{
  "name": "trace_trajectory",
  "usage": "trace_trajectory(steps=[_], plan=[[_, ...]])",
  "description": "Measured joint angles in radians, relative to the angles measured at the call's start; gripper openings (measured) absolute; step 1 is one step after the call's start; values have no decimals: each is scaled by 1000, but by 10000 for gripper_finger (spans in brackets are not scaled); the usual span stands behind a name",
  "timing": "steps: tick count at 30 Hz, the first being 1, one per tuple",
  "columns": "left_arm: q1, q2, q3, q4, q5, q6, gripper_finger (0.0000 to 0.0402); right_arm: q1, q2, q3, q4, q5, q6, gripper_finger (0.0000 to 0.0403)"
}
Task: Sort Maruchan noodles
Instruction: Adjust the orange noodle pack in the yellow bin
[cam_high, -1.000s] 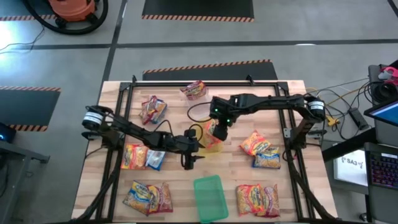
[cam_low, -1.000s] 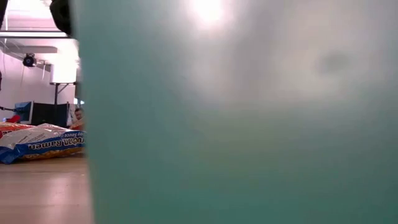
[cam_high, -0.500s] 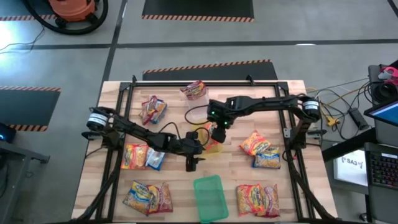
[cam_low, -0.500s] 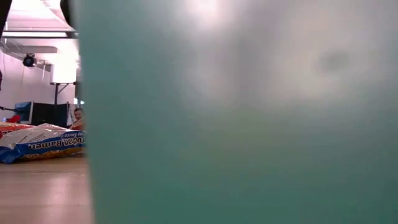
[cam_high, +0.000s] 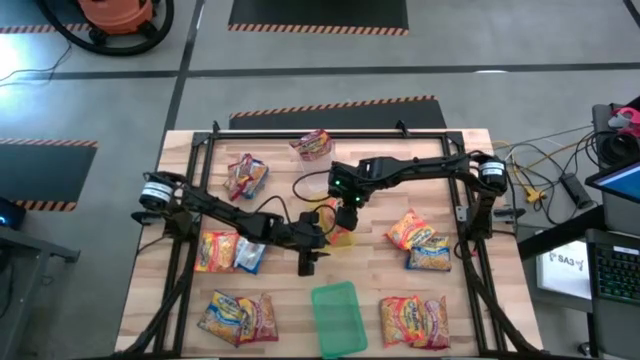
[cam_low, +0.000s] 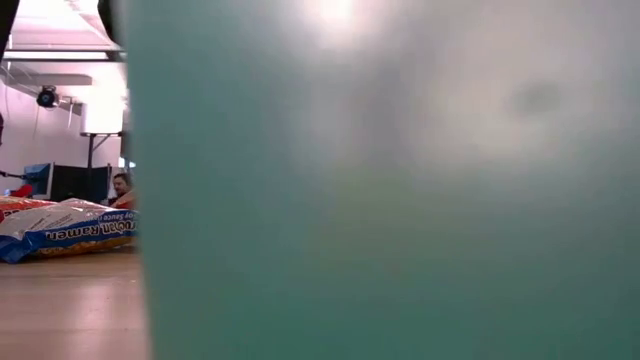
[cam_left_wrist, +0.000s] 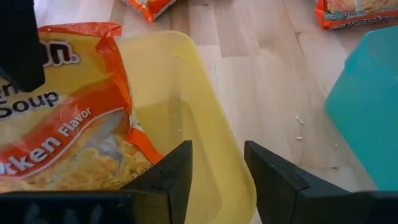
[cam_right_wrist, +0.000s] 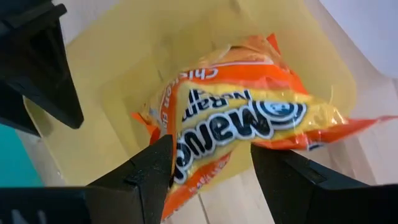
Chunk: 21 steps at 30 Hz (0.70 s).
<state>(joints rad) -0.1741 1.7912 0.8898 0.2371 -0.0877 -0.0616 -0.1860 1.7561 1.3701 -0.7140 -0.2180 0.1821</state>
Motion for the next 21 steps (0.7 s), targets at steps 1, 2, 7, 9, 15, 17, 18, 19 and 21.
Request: trace_trajectory(steps=[1, 2, 7, 9, 15, 17, 18, 19, 21], plan=[[0, 0, 0, -1, 0, 2, 120, 0, 3, 0, 1, 0, -7, 202], [0, 0, 0, -2, 1, 5, 114, 0, 7, 0, 2, 0, -9, 199], [0, 1, 0, -3, 3, 7, 88, 0, 29, 1, 10, -14, -18, 167], [0, 1, 0, -3, 4, 7, 80, 0, 37, 1, 13, -36, -18, 149], [0, 1, 0, -4, 4, 7, 76, 0, 39, 1, 12, -54, -18, 93], [0, 1, 0, -5, 8, 6, 76, 0, 35, 1, 11, -54, -19, 76], [0, 1, 0, -5, 9, 6, 76, 0, 34, 1, 11, -54, -19, 68], [0, 1, 0, -5, 10, 6, 75, 0, 34, 1, 12, -55, -20, 60], [0, 2, 0, -5, 11, 6, 75, 0, 34, 1, 11, -55, -24, 47]])
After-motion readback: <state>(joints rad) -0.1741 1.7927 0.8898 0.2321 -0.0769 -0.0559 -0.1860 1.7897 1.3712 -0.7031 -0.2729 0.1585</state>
